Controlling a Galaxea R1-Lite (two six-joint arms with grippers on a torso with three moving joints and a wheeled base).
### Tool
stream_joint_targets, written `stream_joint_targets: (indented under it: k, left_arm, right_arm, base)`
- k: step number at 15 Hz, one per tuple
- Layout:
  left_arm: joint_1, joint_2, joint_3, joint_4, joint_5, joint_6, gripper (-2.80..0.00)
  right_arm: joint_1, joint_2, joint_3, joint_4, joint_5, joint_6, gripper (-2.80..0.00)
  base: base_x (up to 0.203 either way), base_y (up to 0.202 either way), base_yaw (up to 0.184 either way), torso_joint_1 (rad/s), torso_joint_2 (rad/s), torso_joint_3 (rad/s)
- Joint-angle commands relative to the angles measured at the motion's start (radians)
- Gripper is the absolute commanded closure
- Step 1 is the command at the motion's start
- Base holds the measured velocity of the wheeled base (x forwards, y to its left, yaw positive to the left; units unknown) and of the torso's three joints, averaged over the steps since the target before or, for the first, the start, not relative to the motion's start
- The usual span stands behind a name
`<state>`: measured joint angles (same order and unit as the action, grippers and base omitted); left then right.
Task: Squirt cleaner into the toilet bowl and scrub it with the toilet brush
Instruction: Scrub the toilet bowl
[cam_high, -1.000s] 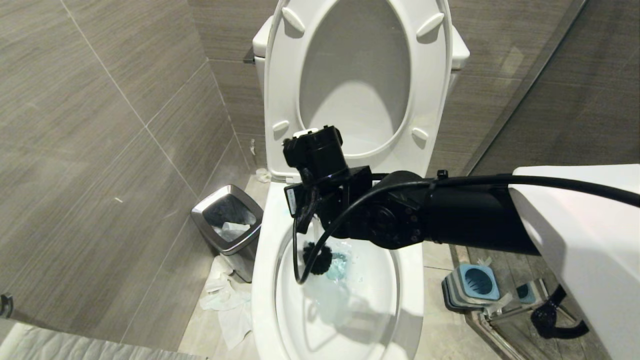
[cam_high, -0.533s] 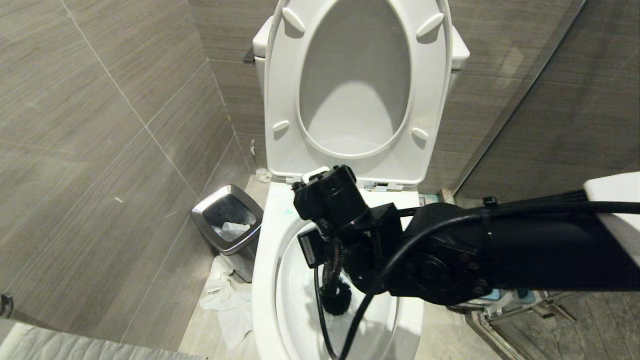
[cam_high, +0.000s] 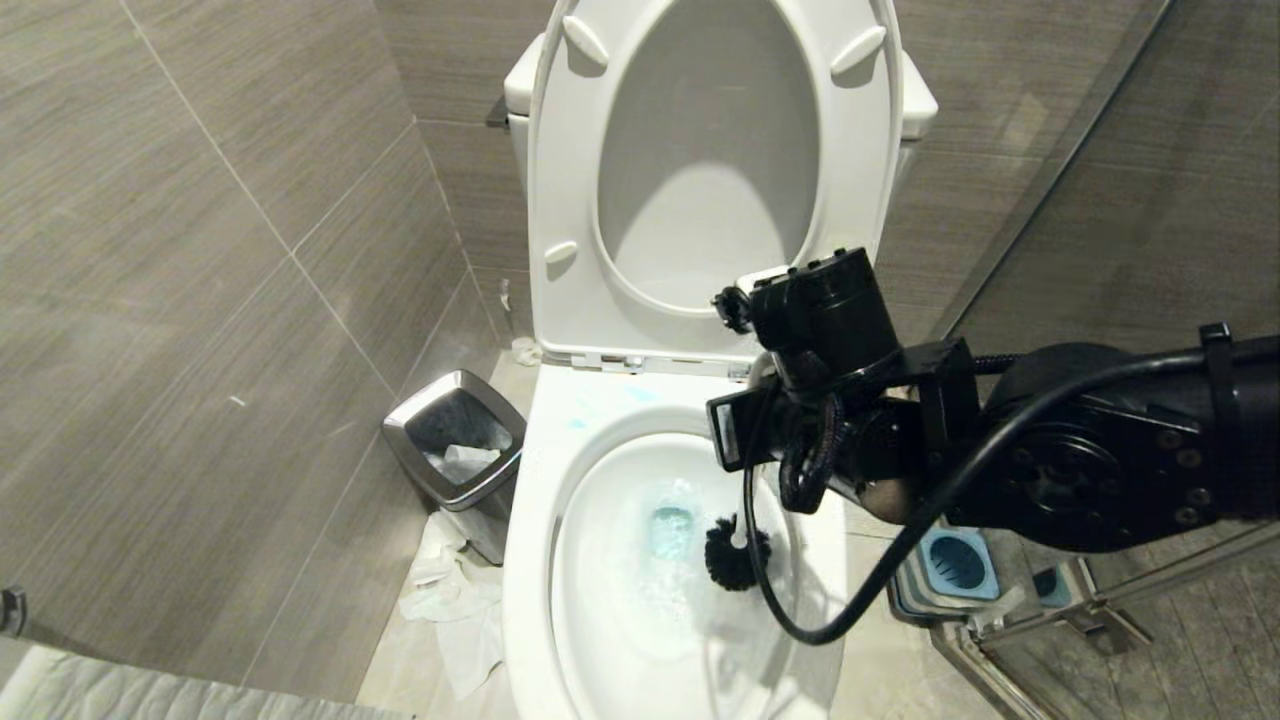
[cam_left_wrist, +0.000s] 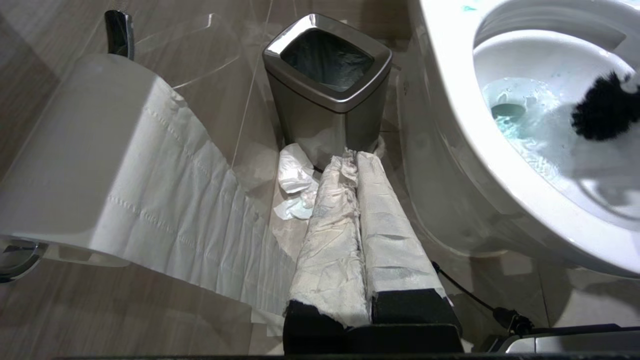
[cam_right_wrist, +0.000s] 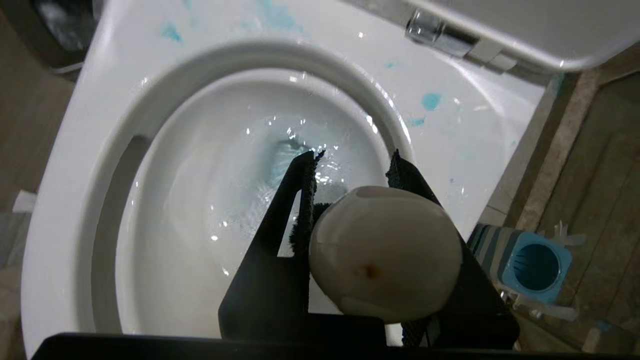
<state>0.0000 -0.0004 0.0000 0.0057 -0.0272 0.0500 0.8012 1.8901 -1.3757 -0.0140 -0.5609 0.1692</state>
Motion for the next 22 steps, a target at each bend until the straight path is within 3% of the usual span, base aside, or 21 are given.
stream_joint_targets:
  k: [1,6,10,16,20,22]
  left_arm:
    - [0.000,0.000,0.002,0.000,0.000,0.001,0.00]
    - [0.000,0.000,0.002,0.000,0.000,0.001,0.00]
    - [0.000,0.000,0.002,0.000,0.000,0.001,0.00]
    - [0.000,0.000,0.002,0.000,0.000,0.001,0.00]
    - [0.000,0.000,0.002,0.000,0.000,0.001,0.00]
    - [0.000,0.000,0.002,0.000,0.000,0.001,0.00]
  right_arm:
    - [-0.015,0.047,-0.037,-0.026,-0.003,-0.017,0.00]
    - [-0.010,0.250,-0.305,-0.059,-0.010,-0.090,0.00]
    - [0.081,0.321,-0.415,-0.034,-0.013,-0.116,0.00]
    - [0.187,0.140,-0.185,-0.032,-0.020,-0.094,0.00]
    - [0.170,-0.052,0.078,-0.035,-0.016,-0.090,0.00]
    - [0.110,-0.094,0.135,-0.038,-0.015,-0.090,0.00]
  base:
    - [0.000,0.000,0.000,0.000,0.00,0.000]
    - [0.000,0.000,0.000,0.000,0.00,0.000]
    - [0.000,0.000,0.000,0.000,0.00,0.000]
    - [0.000,0.000,0.000,0.000,0.00,0.000]
    - [0.000,0.000,0.000,0.000,0.00,0.000]
    - [0.000,0.000,0.000,0.000,0.00,0.000]
